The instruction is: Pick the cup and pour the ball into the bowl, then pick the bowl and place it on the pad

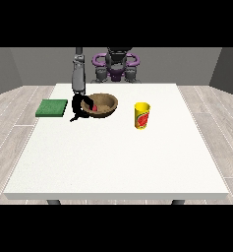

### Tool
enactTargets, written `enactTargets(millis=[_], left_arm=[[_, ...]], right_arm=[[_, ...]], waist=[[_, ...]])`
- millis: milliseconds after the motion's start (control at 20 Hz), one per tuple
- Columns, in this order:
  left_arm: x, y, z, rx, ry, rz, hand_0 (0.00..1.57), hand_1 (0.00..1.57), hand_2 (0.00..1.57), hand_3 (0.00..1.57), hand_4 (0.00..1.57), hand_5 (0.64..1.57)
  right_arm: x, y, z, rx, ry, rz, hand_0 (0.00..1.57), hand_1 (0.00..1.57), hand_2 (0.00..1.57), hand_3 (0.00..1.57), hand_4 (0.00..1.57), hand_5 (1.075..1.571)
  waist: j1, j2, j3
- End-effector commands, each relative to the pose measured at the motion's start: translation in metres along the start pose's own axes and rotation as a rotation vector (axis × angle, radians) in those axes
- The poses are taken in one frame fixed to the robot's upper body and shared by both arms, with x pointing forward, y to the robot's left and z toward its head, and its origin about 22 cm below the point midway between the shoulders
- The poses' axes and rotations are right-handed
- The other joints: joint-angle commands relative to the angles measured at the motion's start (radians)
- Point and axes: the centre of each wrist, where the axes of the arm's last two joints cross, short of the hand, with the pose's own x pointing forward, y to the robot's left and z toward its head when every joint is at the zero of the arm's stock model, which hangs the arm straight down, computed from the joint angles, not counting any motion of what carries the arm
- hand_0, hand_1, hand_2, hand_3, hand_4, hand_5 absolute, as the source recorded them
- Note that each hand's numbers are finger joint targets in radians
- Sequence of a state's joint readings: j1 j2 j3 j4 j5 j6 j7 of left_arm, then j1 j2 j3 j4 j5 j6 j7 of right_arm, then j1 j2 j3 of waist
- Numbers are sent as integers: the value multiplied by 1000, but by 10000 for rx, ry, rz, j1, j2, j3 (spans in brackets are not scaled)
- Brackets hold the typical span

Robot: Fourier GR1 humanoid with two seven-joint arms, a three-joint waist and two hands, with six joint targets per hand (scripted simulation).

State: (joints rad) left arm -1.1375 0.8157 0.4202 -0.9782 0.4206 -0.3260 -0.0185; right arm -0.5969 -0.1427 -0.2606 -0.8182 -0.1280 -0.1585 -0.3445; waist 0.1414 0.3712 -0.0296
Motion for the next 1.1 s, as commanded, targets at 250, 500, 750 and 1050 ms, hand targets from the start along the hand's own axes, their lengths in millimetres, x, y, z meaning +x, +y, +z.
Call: enactTargets(millis=[250, 500, 750, 1050], left_arm=[[-66, 24, 40, 850, 1733, -237, 0, 0, 0, 0, 0, 1548], [-51, 77, 64, 1803, 1634, -468, 0, 0, 0, 0, 0, 1544], [-35, 103, 80, 1856, 1263, -811, 0, 0, 0, 0, 0, 1542], [-38, 87, 69, 1786, 1310, -1200, 0, 0, 0, 0, 0, 1538]], right_arm=[[36, 18, -19, 413, 2662, 2847, 1571, 1571, 1571, 1571, 1226, 1472], [96, 23, -46, 498, 2385, 3631, 1571, 1571, 1571, 1571, 1249, 1472], [88, -30, -45, 911, 2484, 3347, 1571, 1571, 1571, 1571, 1300, 1492], [89, -12, -51, 938, 2372, 3847, 1571, 1571, 1571, 1571, 1299, 1520]], waist=[[-933, -1303, 262], [-1613, -1339, 276], [-1877, -829, 294], [-1885, -844, 299]])
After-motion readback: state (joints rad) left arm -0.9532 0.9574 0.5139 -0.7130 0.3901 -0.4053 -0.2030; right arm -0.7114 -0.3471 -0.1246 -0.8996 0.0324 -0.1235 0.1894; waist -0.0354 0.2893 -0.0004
